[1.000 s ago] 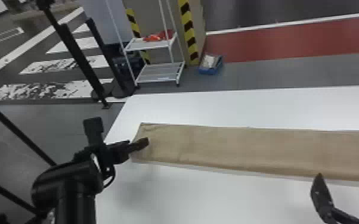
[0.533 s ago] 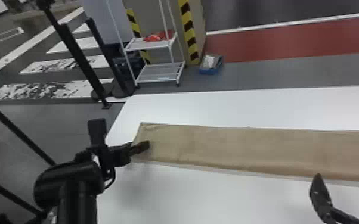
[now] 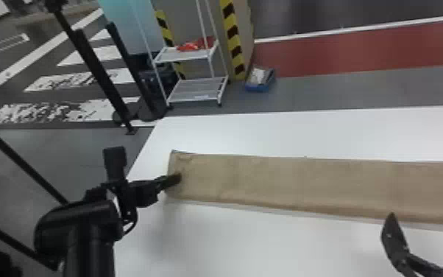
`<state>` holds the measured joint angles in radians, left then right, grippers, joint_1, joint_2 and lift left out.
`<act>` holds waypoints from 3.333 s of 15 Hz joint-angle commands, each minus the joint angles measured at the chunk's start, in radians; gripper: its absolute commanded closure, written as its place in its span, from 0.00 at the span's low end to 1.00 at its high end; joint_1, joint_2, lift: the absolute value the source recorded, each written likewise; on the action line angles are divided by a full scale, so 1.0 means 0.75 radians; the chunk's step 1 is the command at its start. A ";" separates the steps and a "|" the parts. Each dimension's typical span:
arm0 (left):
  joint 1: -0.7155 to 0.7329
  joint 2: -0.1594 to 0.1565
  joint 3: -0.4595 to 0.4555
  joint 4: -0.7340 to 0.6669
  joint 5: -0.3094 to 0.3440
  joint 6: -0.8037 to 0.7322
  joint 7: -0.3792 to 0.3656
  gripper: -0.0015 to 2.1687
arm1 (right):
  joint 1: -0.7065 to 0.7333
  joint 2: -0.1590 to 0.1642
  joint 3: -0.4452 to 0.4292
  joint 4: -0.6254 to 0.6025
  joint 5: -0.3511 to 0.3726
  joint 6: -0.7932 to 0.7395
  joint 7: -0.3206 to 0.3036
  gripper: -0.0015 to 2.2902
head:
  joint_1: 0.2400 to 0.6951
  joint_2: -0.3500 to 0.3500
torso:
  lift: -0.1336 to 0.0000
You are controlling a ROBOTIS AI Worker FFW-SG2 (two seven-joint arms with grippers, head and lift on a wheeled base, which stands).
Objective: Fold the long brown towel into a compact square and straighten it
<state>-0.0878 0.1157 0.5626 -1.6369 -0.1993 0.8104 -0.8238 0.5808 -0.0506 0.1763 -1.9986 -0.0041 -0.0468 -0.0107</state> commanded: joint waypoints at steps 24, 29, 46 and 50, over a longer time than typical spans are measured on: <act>-0.008 -0.158 -0.940 -0.912 0.043 0.894 0.757 0.88 | 0.021 -0.043 -0.331 -0.015 -0.217 -0.024 -0.002 0.05 | 1.00 0.35 | 0.06; -0.042 -0.158 -1.194 -0.654 0.016 0.637 1.041 0.88 | 0.011 -0.053 -0.325 -0.002 -0.224 -0.024 0.000 0.05 | 1.00 0.26 | 0.06; 0.336 -0.158 -1.145 -0.787 0.031 0.187 1.017 0.01 | -0.112 -0.055 -0.215 0.020 -0.193 0.074 0.029 0.05 | 1.00 0.14 | 0.06; 0.630 -0.158 -0.783 -0.812 0.239 -0.472 1.041 0.01 | -0.283 -0.055 -0.043 0.106 -0.187 0.209 0.117 0.05 | 1.00 0.35 | 0.06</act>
<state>0.3163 0.0014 -0.1209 -2.2493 -0.0888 0.6252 -0.0474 0.4165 -0.0927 0.0936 -1.9490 -0.1455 0.0840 0.0678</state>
